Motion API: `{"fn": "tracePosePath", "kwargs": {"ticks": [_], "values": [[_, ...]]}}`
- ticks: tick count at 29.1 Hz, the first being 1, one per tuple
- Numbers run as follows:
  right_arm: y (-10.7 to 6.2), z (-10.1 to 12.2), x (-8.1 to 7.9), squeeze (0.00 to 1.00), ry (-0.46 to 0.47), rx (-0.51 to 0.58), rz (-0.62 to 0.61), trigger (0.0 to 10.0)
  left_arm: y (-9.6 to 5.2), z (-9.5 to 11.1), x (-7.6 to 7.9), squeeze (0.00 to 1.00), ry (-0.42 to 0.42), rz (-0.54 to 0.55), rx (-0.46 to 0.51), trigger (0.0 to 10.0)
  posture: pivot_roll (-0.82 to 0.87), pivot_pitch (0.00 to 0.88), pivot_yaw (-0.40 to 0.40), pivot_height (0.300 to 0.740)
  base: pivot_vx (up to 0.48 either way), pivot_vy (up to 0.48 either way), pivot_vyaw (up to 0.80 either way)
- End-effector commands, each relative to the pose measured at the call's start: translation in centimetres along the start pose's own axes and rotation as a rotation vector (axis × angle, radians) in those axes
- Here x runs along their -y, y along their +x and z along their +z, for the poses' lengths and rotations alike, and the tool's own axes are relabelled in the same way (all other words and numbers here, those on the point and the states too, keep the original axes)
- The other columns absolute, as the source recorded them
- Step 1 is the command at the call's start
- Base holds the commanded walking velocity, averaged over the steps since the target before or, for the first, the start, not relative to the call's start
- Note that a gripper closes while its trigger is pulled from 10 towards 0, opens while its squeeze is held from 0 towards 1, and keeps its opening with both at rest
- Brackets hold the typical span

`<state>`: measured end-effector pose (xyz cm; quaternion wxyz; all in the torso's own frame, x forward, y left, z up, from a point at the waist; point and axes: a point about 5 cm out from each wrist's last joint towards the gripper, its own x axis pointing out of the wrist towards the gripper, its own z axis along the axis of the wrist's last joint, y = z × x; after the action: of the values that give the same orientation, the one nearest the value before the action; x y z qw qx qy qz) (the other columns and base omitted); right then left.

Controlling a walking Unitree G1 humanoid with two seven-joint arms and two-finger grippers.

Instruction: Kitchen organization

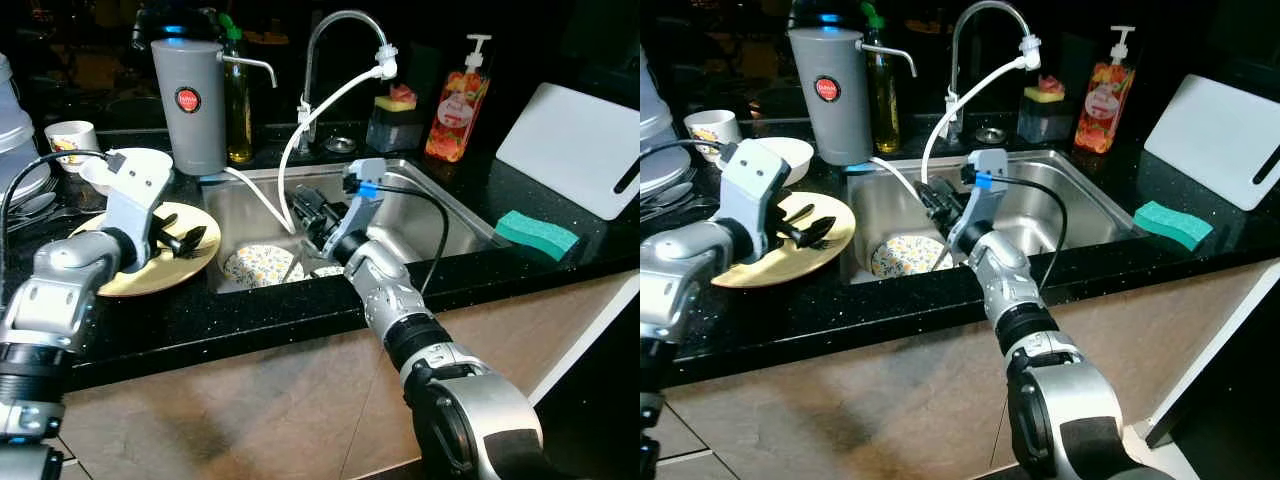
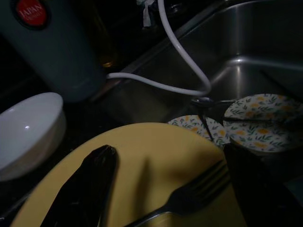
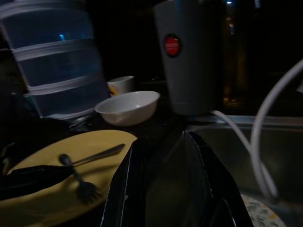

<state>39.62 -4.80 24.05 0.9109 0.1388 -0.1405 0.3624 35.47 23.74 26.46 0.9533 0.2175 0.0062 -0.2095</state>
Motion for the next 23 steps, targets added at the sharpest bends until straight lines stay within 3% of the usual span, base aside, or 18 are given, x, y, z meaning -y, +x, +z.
{"fn": "tracePosePath", "kwargs": {"ticks": [1, 4, 9, 23], "values": [[-0.1, -0.1, -0.1, 0.00, 0.022, -0.004, 0.028, 10.0, 0.0, 0.3, -0.4, 0.00, 0.048, -0.032, 0.008, 10.0, 0.05, 0.001, -0.070, 0.740, 0.000, 0.000, 0.00], [-0.3, -0.3, -0.3, 0.00, 0.040, -0.021, 0.080, 10.0, 0.2, 0.1, -0.9, 0.00, 0.070, -0.054, 0.003, 10.0, 0.05, 0.000, -0.071, 0.740, 0.000, 0.000, 0.00], [-1.0, -0.7, -0.6, 0.00, 0.050, -0.062, 0.168, 10.0, 0.6, -1.0, -1.4, 0.00, 0.072, -0.178, -0.050, 10.0, 0.04, 0.003, -0.061, 0.740, 0.000, 0.000, 0.00], [-1.8, -0.7, -0.3, 0.00, 0.073, -0.087, 0.185, 10.0, 1.1, -3.1, -3.3, 0.00, 0.186, -0.126, -0.220, 10.0, 0.04, 0.025, -0.059, 0.740, 0.000, 0.000, 0.00]]}}
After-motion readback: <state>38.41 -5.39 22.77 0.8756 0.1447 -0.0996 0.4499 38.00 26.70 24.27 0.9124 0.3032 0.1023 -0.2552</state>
